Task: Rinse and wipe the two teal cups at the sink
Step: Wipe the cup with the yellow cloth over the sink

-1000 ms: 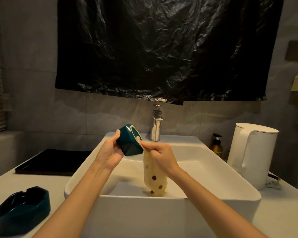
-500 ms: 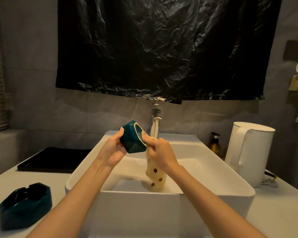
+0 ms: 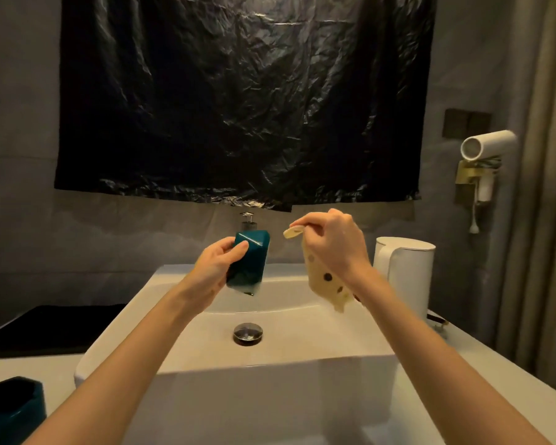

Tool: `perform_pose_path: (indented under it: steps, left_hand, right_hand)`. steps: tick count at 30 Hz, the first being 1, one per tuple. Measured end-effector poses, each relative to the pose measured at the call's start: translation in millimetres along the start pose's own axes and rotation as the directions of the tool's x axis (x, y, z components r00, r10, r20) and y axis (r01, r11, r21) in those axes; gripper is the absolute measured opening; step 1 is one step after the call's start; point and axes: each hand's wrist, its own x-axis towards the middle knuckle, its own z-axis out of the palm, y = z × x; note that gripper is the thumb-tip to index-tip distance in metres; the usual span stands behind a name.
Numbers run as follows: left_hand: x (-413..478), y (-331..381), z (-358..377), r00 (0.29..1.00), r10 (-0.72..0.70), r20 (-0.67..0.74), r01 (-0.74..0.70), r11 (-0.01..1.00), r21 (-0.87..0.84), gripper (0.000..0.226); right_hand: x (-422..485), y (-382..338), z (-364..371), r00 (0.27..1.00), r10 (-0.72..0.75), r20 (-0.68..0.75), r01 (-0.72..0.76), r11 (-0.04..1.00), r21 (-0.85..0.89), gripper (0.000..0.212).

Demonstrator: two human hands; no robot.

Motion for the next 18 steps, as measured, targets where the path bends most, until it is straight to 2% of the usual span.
perform_pose_path:
  steps: [5,7,10,14,18]
  left_hand:
    - [-8.2,7.0,44.5,0.992,0.041,0.122,-0.046,0.998,0.039,0.028]
    - [-14.0,6.2,60.0,0.984,0.037,0.176,-0.042,0.999,0.027,0.026]
    - [-22.9,2.5,81.2,0.967,0.041,0.251,-0.049,0.998,0.025,0.025]
    - [-32.3,-5.2,103.7,0.952,0.01,0.307,-0.056,0.988,0.142,0.029]
    - [-43.0,-11.6,120.1,0.937,-0.026,0.349,-0.065,0.967,0.247,0.024]
  right_hand:
    - [-28.7,42.1,-59.0,0.995,0.071,-0.068,-0.083,0.974,-0.21,0.019]
    - [-49.1,62.4,-76.1,0.994,0.11,-0.024,-0.112,0.946,-0.303,0.017]
    - [-85.4,93.9,-88.6,0.965,0.247,0.089,-0.19,0.89,-0.415,0.018]
    - [-136.6,130.5,-84.1,0.828,0.483,0.286,-0.331,0.831,-0.447,0.014]
    - [-162.7,143.5,-81.9,0.665,0.499,0.555,-0.208,0.838,-0.504,0.033]
